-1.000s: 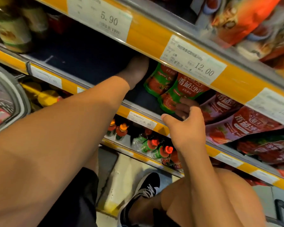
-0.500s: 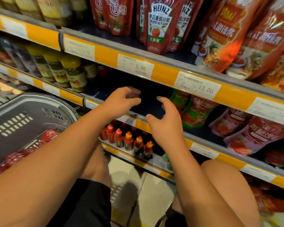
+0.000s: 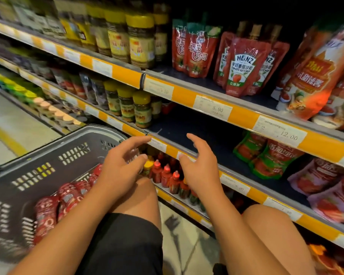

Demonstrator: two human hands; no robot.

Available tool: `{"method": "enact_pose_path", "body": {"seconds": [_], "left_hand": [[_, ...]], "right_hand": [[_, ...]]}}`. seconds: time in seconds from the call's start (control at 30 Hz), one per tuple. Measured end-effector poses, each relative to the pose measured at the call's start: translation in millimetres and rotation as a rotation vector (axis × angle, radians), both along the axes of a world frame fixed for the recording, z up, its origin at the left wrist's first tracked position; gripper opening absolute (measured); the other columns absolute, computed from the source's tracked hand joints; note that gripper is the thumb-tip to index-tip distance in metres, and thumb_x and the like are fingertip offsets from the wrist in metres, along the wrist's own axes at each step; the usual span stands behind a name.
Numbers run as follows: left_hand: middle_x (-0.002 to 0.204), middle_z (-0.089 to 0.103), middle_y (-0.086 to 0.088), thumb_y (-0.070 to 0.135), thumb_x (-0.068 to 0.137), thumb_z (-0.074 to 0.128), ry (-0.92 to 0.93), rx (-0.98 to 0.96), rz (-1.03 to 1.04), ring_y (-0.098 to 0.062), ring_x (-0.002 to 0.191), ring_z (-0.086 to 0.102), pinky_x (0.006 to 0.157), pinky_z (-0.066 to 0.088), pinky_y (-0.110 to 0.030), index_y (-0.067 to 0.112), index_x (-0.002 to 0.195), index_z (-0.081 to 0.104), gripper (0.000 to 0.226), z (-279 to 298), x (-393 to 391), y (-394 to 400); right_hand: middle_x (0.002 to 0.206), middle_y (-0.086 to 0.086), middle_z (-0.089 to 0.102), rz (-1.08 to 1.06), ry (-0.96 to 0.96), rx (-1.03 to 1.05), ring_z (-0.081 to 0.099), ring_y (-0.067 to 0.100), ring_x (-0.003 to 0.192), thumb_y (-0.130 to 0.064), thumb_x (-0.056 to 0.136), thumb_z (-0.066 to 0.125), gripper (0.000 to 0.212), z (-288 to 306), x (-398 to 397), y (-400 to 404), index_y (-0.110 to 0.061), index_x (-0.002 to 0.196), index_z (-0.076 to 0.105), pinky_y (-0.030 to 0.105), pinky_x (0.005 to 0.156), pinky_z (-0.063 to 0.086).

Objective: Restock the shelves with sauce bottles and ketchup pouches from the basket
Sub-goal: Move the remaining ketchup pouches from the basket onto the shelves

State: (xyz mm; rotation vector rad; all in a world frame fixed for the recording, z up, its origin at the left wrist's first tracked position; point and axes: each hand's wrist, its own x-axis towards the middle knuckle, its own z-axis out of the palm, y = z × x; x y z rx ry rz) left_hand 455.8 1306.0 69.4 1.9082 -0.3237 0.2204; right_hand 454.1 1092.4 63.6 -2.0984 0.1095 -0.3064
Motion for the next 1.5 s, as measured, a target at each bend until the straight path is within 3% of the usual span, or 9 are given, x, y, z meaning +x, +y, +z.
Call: {"method": "enact_pose_path", "body": {"seconds": [0.13,0.33,0.5,0.6,0.7,0.87,0.97,1.17,1.5], "left_hand": [[0.124,0.072,0.016,-0.008,0.091,0.063,0.047,-0.068,0.174,-0.005,0.120,0.065,0.100,0.051,-0.032,0.033,0.123,0.072,0.053,-15.4,-17.5,64.4],[0.116,0.074,0.022,-0.010,0.090,0.065,0.102,-0.080,0.390,0.007,0.111,0.066,0.090,0.050,-0.009,0.024,0.121,0.073,0.047,-39.7,-26.8,151.2],[0.120,0.071,0.022,0.005,0.089,0.071,0.207,-0.003,0.493,0.008,0.113,0.063,0.093,0.046,-0.024,0.043,0.115,0.071,0.046,-76.3,-25.9,209.4],[0.116,0.070,0.022,0.018,0.089,0.072,0.324,0.034,0.553,0.009,0.102,0.065,0.086,0.049,-0.025,0.052,0.109,0.068,0.040,-104.8,-27.2,237.0],[0.109,0.072,0.021,0.022,0.088,0.073,0.435,0.019,0.587,0.001,0.094,0.069,0.079,0.057,-0.031,0.052,0.104,0.068,0.035,-131.0,-25.3,251.4],[0.119,0.071,0.008,0.017,0.088,0.075,0.560,0.032,0.572,-0.014,0.109,0.067,0.096,0.056,-0.042,0.040,0.109,0.067,0.031,-160.4,-8.9,255.5],[0.119,0.069,0.005,0.022,0.089,0.073,0.642,0.077,0.583,-0.021,0.103,0.068,0.091,0.058,-0.046,0.040,0.103,0.067,0.024,-166.0,5.8,254.3],[0.099,0.066,0.002,0.021,0.089,0.068,0.794,0.147,0.578,-0.024,0.082,0.070,0.075,0.060,-0.044,0.026,0.108,0.066,0.019,-179.9,39.8,253.2],[0.119,0.068,-0.011,0.021,0.086,0.066,0.975,0.412,0.477,-0.032,0.105,0.066,0.090,0.057,-0.042,0.020,0.117,0.065,0.031,-235.7,64.1,244.5]], "right_hand": [[0.140,-0.031,0.043,0.114,-0.045,0.009,0.037,-0.013,0.126,-0.021,0.096,0.066,0.058,8.3,1.1,48.3,-0.041,0.147,0.048,0.004,0.097,0.027],[0.134,-0.032,0.044,0.364,-0.007,-0.021,0.039,-0.020,0.117,-0.025,0.091,0.067,0.061,13.9,9.6,153.7,-0.041,0.146,0.048,0.004,0.096,0.030],[0.143,-0.014,0.050,0.486,0.178,-0.059,0.047,0.010,0.133,-0.021,0.093,0.064,0.058,-10.4,21.9,224.5,-0.036,0.147,0.048,0.035,0.109,0.044],[0.141,-0.009,0.052,0.518,0.295,-0.108,0.057,0.022,0.125,-0.019,0.093,0.062,0.057,-26.0,35.8,248.6,-0.032,0.147,0.047,0.042,0.097,0.052],[0.142,0.000,0.055,0.573,0.413,-0.214,0.066,0.032,0.109,-0.016,0.092,0.064,0.058,-41.8,52.2,265.8,-0.025,0.146,0.048,0.039,0.077,0.048],[0.142,0.008,0.056,0.567,0.563,-0.295,0.064,0.032,0.115,-0.015,0.093,0.071,0.057,-65.5,82.8,281.1,-0.016,0.145,0.049,0.047,0.094,0.055],[0.142,0.011,0.056,0.552,0.630,-0.341,0.067,0.032,0.105,-0.012,0.093,0.067,0.063,-81.1,100.6,284.4,-0.013,0.151,0.044,0.036,0.072,0.051],[0.095,0.011,0.065,0.546,0.709,-0.453,0.060,0.025,0.077,-0.003,0.089,0.060,0.028,-110.5,127.1,282.9,-0.009,0.117,0.060,0.026,0.054,0.039],[0.106,0.010,0.065,0.587,0.799,-0.608,0.064,0.032,0.100,-0.006,0.088,0.061,0.022,-161.2,163.0,289.0,-0.012,0.108,0.055,0.039,0.080,0.055]]}}
